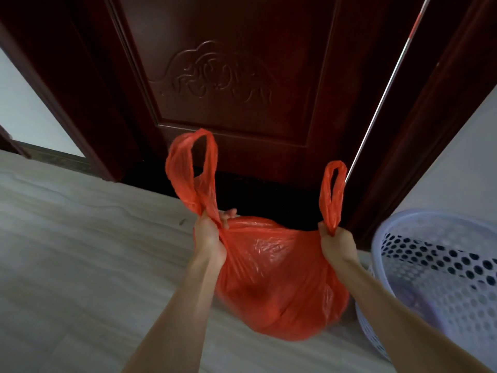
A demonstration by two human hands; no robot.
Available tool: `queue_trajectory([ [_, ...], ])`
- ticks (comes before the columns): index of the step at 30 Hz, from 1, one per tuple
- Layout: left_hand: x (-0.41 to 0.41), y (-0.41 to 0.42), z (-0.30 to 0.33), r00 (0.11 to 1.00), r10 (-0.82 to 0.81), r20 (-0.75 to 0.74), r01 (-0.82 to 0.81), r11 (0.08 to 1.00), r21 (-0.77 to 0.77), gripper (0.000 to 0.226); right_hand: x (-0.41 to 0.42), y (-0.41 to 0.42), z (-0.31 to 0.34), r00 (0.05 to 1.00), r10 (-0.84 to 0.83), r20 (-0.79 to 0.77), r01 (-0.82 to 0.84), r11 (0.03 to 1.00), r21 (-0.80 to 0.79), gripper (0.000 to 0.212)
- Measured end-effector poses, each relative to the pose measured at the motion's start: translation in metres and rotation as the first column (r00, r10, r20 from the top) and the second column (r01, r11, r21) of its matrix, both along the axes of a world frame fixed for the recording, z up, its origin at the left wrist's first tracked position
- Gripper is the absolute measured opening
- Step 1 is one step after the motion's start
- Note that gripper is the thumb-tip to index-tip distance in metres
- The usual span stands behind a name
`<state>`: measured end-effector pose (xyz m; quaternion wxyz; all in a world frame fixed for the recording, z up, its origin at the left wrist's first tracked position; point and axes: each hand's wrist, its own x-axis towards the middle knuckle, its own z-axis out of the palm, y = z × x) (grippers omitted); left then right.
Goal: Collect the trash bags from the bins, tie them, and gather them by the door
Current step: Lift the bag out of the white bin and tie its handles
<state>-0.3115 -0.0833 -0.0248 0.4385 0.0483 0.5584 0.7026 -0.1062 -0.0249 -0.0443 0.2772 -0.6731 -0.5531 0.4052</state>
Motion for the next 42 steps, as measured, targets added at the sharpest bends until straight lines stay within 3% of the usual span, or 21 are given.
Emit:
queue_trajectory([
  [2, 0.001, -0.002, -0.002, 1.0, -0.016, 0.01, 0.016, 1.0, 0.004, 0.063, -0.004, -0.003, -0.001, 0.998, 0.002, -0.069, 0.002, 0.999, 0.055, 0.025],
  [6, 0.006, 0.001, -0.003, 0.995, -0.057, -0.08, 0.056, 0.998, -0.025, 0.041, -0.016, -0.015, 0.017, 0.969, 0.114, -0.221, -0.048, 0.958, 0.282, 0.027],
  [8, 0.007, 0.003, -0.003, 0.991, -0.113, -0.075, 0.108, 0.992, -0.066, 0.039, -0.023, -0.014, 0.024, 0.927, 0.147, -0.346, -0.043, 0.956, 0.291, 0.028],
  [12, 0.003, 0.0, -0.005, 0.957, -0.275, 0.092, 0.283, 0.955, -0.09, 0.033, -0.034, -0.012, 0.031, 0.687, -0.029, -0.727, 0.025, 1.0, -0.016, 0.029],
  [15, 0.001, -0.001, -0.011, 0.934, -0.331, 0.137, 0.344, 0.935, -0.085, 0.029, -0.037, -0.008, 0.034, 0.506, -0.215, -0.835, 0.1, 0.977, -0.19, 0.029],
  [17, 0.004, 0.001, -0.019, 0.939, -0.335, 0.077, 0.343, 0.93, -0.13, 0.027, -0.037, -0.005, 0.03, 0.419, -0.338, -0.843, 0.143, 0.941, -0.306, 0.03],
  [20, 0.013, 0.002, -0.026, 0.961, -0.276, 0.027, 0.277, 0.945, -0.172, 0.029, -0.034, -0.003, 0.021, 0.505, -0.332, -0.797, 0.096, 0.939, -0.331, 0.03],
  [24, 0.019, 0.002, -0.021, 0.96, -0.174, 0.219, 0.171, 0.985, 0.033, 0.034, -0.023, -0.004, 0.014, 0.558, -0.31, -0.77, 0.014, 0.931, -0.365, 0.016],
  [26, 0.026, 0.001, -0.016, 0.953, -0.162, 0.257, 0.152, 0.987, 0.059, 0.037, -0.02, -0.004, 0.012, 0.598, -0.288, -0.748, 0.0, 0.933, -0.359, 0.016],
  [31, 0.04, 0.001, -0.013, 0.966, -0.217, 0.141, 0.212, 0.976, 0.05, 0.036, -0.026, -0.002, -0.006, 0.856, -0.149, -0.495, 0.029, 0.969, -0.244, 0.023],
  [34, 0.037, 0.0, -0.009, 0.958, -0.235, 0.163, 0.224, 0.971, 0.083, 0.035, -0.021, -0.002, -0.009, 0.843, -0.163, -0.512, 0.075, 0.979, -0.188, 0.027],
  [38, 0.028, 0.003, -0.014, 0.956, -0.233, 0.179, 0.216, 0.97, 0.107, 0.036, -0.013, -0.004, -0.006, 0.678, -0.192, -0.709, 0.085, 0.979, -0.184, 0.022],
  [42, 0.029, 0.004, -0.023, 0.932, -0.31, 0.185, 0.316, 0.949, -0.003, 0.033, -0.017, -0.005, -0.004, 0.761, -0.132, -0.635, 0.068, 0.99, -0.124, 0.026],
])
